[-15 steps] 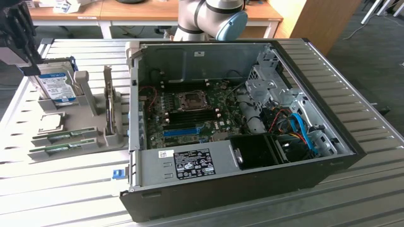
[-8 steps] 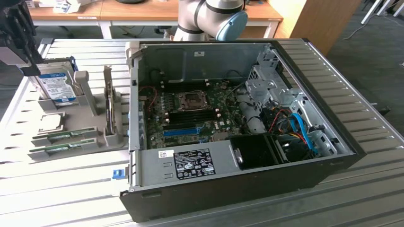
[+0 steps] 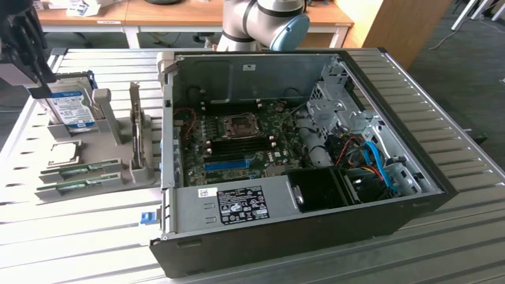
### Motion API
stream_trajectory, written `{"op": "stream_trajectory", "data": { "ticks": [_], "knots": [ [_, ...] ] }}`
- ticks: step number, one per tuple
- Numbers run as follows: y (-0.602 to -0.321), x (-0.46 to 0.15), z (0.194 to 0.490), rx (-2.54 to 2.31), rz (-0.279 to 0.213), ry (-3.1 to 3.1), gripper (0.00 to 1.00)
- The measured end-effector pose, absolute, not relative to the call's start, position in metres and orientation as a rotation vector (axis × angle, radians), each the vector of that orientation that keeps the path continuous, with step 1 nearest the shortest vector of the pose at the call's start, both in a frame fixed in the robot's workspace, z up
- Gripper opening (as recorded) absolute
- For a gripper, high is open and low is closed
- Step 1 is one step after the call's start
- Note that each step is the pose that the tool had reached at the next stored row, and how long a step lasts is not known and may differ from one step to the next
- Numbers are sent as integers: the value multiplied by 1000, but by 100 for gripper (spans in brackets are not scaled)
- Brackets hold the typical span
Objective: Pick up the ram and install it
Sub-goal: 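Pick up the ram and move it above insertion slot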
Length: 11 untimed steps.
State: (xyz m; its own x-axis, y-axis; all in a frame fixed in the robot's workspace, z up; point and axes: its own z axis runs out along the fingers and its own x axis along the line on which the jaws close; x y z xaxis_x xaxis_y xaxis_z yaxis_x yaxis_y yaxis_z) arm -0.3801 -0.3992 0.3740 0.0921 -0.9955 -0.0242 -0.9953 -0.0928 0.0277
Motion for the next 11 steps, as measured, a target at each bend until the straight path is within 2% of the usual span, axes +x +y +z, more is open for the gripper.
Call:
{"op": "stream_trajectory", "data": {
  "ticks": [11],
  "knots": [
    [-399,-380,354,2318,-57,-2113,42]
  ]
}}
